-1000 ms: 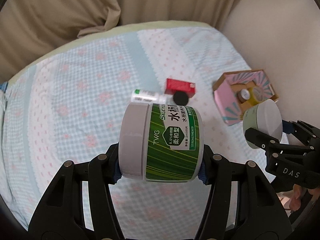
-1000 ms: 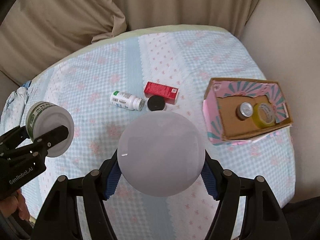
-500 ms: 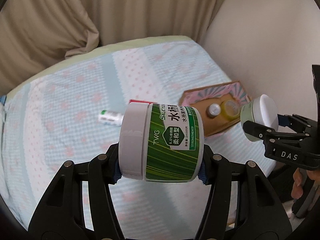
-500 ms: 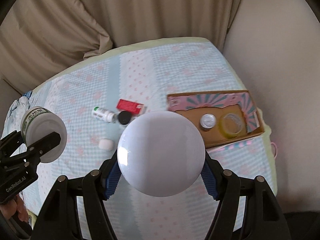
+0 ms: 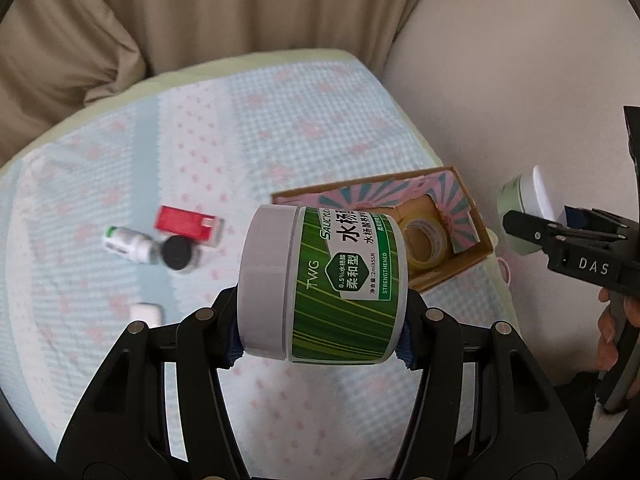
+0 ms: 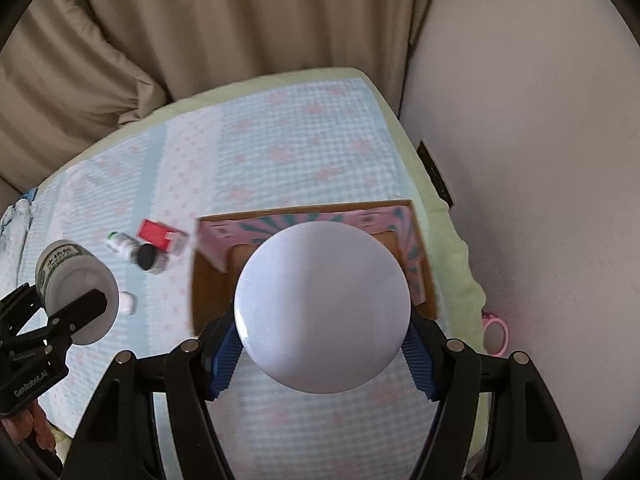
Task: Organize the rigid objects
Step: 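Carry jar and lid over the cardboard box and release them inside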
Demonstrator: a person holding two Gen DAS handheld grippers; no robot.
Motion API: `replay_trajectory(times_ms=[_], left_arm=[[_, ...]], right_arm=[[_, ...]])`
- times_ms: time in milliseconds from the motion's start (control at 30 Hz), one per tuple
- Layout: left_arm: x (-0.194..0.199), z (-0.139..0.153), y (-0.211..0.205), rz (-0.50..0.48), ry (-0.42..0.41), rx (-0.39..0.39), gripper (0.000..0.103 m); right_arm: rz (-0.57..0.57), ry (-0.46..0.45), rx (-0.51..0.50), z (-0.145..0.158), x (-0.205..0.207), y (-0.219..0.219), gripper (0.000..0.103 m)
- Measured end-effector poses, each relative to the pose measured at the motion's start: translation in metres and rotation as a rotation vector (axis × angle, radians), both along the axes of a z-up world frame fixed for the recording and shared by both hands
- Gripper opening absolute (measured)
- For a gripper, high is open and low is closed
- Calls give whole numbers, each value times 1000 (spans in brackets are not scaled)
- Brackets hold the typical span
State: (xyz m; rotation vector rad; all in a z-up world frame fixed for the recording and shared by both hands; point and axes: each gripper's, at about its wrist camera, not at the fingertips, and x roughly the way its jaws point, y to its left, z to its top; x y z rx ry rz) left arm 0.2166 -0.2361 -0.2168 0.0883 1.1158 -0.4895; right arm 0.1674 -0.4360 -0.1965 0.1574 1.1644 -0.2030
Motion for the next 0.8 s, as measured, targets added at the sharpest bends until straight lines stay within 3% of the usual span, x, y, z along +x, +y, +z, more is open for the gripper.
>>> replay_trajectory(times_ms=[267,533,667,800], left_arm=[[27,-71,-59,3,91,83,53],[40,-146,-87,-41,213,187,53],[41,-165,-91,-44,252,224,53],[51,-170,-91,-27,254,264,54]], right_arm=[[34,109,52,-69,36,-57,66],[92,223,82,-139,53,-69,66],[97,271,98,-169,53,-72,66],[109,287,87,-179,58,-72,66]])
